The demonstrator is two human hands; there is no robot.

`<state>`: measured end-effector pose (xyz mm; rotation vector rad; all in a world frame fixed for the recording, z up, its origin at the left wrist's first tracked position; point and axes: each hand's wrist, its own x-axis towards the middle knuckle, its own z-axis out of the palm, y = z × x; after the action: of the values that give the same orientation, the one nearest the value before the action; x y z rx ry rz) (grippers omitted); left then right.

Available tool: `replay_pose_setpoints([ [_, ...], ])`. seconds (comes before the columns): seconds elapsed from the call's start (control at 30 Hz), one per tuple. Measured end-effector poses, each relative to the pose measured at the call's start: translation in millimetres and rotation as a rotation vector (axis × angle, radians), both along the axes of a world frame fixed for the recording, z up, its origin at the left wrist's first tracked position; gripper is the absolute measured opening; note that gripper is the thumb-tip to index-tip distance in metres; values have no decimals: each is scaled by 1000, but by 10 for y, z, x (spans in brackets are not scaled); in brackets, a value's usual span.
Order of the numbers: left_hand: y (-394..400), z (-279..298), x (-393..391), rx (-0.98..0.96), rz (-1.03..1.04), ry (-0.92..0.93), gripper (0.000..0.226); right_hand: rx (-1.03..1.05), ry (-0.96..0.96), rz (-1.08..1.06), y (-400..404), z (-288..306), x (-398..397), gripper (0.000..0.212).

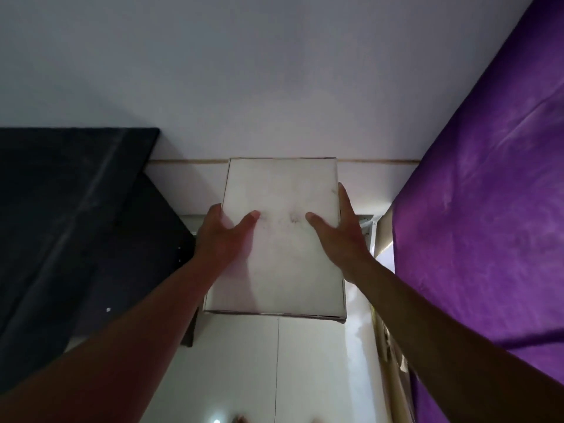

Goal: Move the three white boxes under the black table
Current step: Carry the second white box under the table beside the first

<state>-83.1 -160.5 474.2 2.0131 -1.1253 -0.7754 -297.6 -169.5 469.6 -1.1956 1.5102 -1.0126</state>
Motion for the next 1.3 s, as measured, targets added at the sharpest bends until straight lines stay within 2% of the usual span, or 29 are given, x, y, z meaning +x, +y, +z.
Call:
replay_pose_setpoints([
  [0.27, 492, 1338, 996, -144, 151, 28, 63, -108, 24, 186, 117, 1336, 1036, 86],
  [0.6, 1699, 2239, 2986, -218, 293, -53, 63, -196, -27, 349, 949, 2153, 3167, 85],
  [0.9, 2418, 2367, 4510, -210, 422, -117, 62, -152, -128, 477, 1457, 2238, 4796, 78],
  [1.3, 2416, 2026, 5901, -150, 467, -66, 61, -110, -84, 479, 1449, 2005, 6212, 83],
])
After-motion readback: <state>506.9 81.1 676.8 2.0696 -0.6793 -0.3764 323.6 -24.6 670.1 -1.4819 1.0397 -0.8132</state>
